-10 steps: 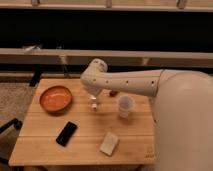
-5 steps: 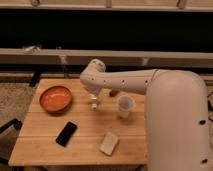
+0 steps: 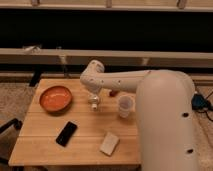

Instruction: Stand the bottle upright

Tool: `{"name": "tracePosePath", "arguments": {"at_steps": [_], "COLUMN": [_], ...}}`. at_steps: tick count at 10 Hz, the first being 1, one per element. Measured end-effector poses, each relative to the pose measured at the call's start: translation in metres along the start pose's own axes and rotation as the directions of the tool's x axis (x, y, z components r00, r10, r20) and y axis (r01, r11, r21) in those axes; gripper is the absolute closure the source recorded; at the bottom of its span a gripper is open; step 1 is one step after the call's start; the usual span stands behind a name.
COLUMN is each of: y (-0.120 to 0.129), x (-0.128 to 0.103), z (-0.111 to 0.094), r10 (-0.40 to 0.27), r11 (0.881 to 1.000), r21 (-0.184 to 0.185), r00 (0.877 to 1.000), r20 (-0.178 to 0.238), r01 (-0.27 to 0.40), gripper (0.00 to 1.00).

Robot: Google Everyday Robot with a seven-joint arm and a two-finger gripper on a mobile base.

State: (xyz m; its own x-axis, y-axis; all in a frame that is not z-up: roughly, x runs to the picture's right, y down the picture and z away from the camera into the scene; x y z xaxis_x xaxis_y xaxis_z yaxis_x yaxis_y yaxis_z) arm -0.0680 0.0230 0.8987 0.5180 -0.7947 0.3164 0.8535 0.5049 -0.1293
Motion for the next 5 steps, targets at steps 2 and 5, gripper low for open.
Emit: {"name": "tracePosePath", "arguments": {"at_steps": [2,5], "y": [-0.003,-0.005], "x": [0.000,-0.002], "z": [0.007,0.016], "r10": [-0.035,-0.094], "r11": [0.999,0.995], "r21": [0.019,0.040], "r00": [0.999,0.995], "r20": [-0.009,-0.021], "r01": [0.035,0.095], "gripper": [0.20,0.20]}}
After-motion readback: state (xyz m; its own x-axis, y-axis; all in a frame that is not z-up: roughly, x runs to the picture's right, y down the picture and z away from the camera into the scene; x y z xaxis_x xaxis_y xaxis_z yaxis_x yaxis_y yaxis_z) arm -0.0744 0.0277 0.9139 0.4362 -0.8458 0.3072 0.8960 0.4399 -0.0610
